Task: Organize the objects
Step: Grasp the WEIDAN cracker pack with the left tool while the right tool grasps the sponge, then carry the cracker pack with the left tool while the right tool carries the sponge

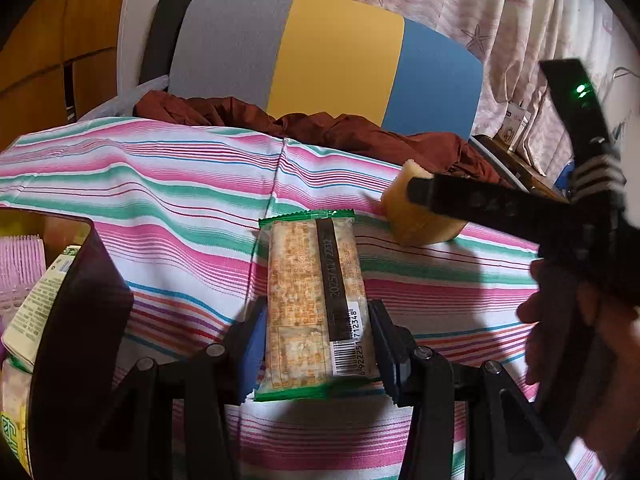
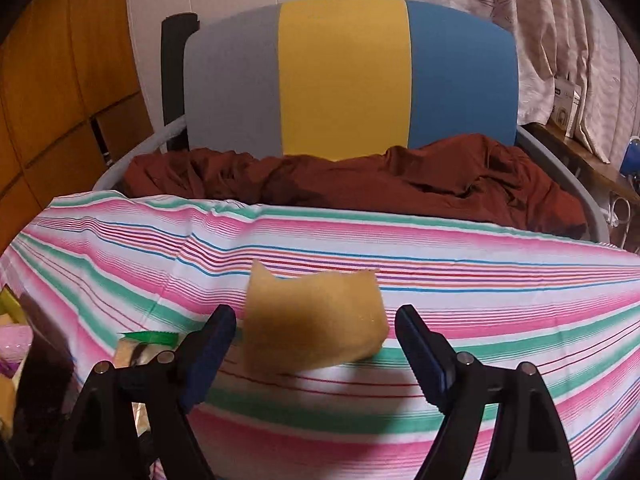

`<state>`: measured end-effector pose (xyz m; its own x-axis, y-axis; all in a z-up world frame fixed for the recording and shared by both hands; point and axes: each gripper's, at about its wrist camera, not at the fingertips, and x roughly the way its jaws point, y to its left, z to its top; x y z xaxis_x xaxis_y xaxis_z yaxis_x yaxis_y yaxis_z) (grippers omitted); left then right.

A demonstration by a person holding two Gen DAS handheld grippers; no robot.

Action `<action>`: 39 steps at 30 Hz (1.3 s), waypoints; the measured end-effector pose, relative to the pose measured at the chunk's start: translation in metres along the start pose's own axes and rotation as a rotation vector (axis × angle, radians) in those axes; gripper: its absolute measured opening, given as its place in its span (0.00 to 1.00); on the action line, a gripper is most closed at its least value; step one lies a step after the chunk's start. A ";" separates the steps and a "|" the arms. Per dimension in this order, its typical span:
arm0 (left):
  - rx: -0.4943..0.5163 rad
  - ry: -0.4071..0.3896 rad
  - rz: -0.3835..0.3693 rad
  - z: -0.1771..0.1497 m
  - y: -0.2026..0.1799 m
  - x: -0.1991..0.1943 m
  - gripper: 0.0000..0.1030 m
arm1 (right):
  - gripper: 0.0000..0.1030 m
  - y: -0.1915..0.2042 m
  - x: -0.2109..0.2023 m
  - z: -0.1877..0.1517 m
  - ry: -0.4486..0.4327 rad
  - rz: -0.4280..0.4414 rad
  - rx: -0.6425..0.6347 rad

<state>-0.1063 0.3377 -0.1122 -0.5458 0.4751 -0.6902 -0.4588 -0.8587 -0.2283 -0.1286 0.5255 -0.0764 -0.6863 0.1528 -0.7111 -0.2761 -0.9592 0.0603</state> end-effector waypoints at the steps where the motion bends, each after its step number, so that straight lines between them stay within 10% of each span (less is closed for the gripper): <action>1: 0.002 0.000 0.002 0.000 -0.001 0.000 0.48 | 0.80 0.000 0.002 -0.002 -0.005 -0.002 0.000; 24: 0.040 -0.157 0.013 -0.011 -0.006 -0.041 0.47 | 0.67 0.009 -0.118 -0.100 -0.178 -0.150 0.149; 39: 0.021 -0.170 -0.084 -0.037 0.016 -0.157 0.48 | 0.66 0.016 -0.152 -0.135 -0.224 -0.115 0.215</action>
<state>-0.0017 0.2421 -0.0325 -0.6148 0.5724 -0.5426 -0.5216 -0.8111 -0.2647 0.0621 0.4551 -0.0624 -0.7668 0.3287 -0.5513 -0.4796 -0.8643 0.1517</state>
